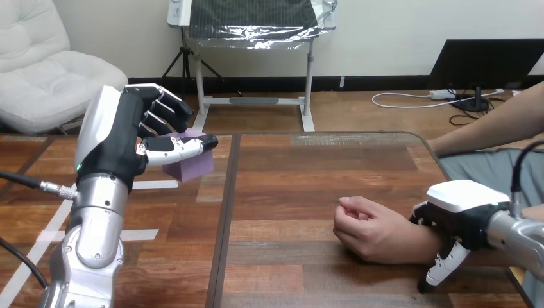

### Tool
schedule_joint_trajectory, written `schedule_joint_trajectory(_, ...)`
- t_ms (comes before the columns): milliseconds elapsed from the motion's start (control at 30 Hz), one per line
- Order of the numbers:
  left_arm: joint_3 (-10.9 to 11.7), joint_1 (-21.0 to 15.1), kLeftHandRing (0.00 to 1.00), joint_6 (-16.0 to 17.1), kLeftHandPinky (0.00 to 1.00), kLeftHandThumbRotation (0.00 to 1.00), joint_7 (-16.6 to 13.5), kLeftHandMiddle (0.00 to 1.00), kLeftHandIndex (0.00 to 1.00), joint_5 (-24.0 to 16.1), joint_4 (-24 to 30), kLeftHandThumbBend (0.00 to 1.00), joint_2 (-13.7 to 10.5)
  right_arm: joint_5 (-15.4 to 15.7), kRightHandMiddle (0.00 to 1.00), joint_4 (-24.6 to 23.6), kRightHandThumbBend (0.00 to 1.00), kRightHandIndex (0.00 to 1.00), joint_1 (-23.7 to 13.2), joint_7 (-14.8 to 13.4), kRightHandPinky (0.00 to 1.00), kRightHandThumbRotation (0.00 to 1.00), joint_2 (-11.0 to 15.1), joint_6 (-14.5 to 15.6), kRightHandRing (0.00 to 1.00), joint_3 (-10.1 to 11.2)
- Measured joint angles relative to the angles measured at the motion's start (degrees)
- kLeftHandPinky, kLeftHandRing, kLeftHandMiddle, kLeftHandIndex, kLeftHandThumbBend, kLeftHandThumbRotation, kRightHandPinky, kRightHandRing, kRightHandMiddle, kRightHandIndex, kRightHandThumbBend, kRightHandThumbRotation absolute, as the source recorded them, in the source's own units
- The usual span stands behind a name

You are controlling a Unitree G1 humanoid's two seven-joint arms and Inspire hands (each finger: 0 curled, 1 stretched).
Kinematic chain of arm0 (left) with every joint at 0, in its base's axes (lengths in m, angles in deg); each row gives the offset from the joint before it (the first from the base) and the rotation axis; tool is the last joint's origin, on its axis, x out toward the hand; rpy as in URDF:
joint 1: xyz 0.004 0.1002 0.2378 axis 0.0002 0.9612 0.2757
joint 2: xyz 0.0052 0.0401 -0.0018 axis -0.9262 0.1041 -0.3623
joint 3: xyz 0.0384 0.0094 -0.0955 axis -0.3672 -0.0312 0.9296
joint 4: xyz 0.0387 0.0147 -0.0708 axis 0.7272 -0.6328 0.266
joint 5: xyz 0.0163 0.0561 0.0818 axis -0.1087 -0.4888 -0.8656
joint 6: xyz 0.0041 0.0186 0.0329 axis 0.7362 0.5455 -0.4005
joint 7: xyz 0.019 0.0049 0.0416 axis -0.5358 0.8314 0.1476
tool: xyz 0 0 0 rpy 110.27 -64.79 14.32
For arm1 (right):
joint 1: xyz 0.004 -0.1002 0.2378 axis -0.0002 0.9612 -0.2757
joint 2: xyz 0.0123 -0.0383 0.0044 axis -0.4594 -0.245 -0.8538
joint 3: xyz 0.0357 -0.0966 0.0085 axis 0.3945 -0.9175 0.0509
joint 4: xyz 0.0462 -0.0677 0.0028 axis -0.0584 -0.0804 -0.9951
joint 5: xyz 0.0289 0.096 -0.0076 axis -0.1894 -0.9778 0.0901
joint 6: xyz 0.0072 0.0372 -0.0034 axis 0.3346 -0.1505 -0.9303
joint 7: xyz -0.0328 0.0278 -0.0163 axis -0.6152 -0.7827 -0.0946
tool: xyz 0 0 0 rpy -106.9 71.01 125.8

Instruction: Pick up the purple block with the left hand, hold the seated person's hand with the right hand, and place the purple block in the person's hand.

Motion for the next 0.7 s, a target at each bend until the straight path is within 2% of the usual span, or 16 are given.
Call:
schedule_joint_trajectory(533,0.06,0.0,0.4,0.01,0.34,0.0,0.69,0.45,0.44,0.22,0.13,0.65,0.0,0.95,0.48,0.03,0.93,0.66,-1.72,1.66,0.26,0.27,-0.12,1.06,0.38,-1.89)
schedule_joint_trajectory(700,0.26,0.0,0.4,0.09,0.34,0.0,0.76,0.45,0.44,0.89,0.13,0.64,0.0,0.95,0.46,0.15,0.94,0.64,-1.99,1.9,0.24,0.26,-0.13,1.07,0.35,-2.16)
